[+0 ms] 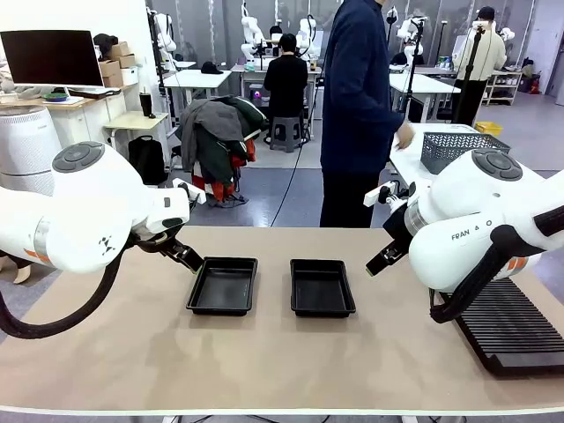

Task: Inspect and transfer BCBs to ESD trays.
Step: Pick up the Blank PCB from the PCB Rack and place it in the left ESD tray.

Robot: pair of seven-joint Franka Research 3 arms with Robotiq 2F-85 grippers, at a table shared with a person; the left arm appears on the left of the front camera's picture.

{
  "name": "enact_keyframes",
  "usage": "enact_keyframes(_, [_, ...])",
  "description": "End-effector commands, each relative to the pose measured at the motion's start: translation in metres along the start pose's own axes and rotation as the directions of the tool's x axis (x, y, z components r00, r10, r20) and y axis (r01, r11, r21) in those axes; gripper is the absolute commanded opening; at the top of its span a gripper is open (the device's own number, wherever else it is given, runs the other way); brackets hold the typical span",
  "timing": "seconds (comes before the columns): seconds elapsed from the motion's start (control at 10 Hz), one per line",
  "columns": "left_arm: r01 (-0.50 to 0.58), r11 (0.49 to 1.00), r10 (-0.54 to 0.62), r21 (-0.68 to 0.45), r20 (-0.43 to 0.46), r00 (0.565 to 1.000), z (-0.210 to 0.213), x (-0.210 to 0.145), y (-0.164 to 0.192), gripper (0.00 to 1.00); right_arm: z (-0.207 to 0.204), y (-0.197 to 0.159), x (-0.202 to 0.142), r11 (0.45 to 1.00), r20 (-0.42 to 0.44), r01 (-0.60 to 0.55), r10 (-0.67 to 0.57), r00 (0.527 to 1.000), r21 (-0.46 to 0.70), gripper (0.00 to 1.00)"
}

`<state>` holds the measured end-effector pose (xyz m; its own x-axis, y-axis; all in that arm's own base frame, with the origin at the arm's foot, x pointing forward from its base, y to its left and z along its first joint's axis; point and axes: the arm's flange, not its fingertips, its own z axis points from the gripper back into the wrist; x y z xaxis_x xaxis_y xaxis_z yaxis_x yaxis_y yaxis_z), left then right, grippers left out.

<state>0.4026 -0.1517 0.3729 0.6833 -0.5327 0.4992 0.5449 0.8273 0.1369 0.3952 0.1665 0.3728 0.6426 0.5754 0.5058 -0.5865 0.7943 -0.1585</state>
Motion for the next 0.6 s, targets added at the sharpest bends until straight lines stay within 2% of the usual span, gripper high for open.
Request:
enact_keyframes(0.0, [0.000,1.000,0.000,0.000,0.000,1.000,0.000,0.000,0.000,1.00,0.000,0.000,0.000,1.000,0.000,0.001,-0.001,1.000,0.000,1.00])
enact_keyframes(0.3, [0.000,1.000,0.000,0.000,0.000,1.000,0.000,0.000,0.000,1.00,0.000,0.000,0.000,1.000,0.000,0.000,0.000,1.000,0.000,1.00])
enact_keyframes(0.5, [-0.032,0.999,0.032,-0.010,-0.036,0.999,0.047,0.026,0.003,1.00,0.055,-0.010,0.017,0.995,0.002,0.093,-0.094,0.996,0.043,1.00])
